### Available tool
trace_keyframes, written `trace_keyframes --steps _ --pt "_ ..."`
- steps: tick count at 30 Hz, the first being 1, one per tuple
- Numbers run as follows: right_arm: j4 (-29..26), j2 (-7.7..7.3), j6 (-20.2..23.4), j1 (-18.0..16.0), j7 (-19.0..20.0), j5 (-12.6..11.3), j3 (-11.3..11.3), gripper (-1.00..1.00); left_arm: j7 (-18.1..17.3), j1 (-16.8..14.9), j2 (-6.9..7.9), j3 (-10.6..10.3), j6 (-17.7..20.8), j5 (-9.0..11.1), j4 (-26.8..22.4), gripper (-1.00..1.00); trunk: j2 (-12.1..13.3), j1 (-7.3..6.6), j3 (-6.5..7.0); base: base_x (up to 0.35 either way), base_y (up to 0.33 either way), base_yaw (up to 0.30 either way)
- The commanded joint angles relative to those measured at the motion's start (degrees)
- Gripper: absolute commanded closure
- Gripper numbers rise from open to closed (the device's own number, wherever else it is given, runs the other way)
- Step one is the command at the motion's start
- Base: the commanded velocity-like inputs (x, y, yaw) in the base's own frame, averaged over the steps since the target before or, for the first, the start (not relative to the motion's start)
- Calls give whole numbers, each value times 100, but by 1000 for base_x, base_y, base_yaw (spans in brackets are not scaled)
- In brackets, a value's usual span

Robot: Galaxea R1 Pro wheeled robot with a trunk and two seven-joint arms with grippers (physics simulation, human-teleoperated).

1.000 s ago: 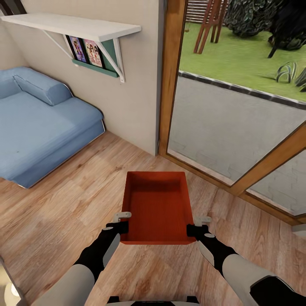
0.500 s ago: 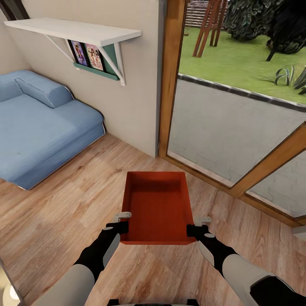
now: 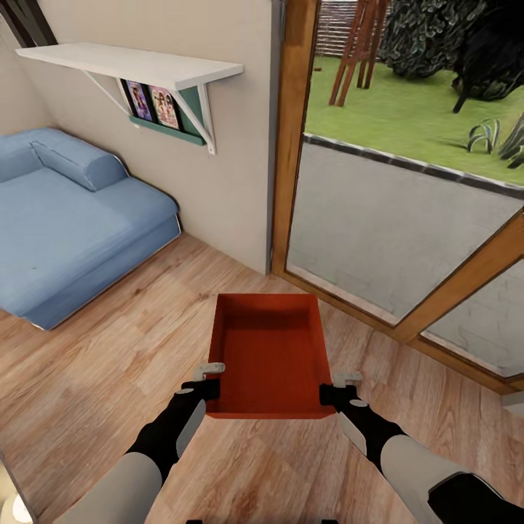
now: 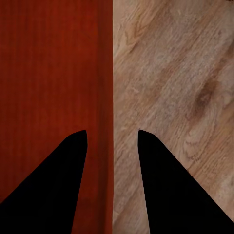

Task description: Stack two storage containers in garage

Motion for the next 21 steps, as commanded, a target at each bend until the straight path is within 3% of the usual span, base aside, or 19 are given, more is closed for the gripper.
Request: trace_keyframes --steps 1,21 --pt "14 0 -18 -3 36 -156 44 100 87 -4 7 -21 -5 -76 -25 100 -10 3 1 0 0 0" --pt "21 6 -18 -4 24 -164 35 100 87 -4 7 -12 -5 -70 -16 100 -10 3 179 0 0 0"
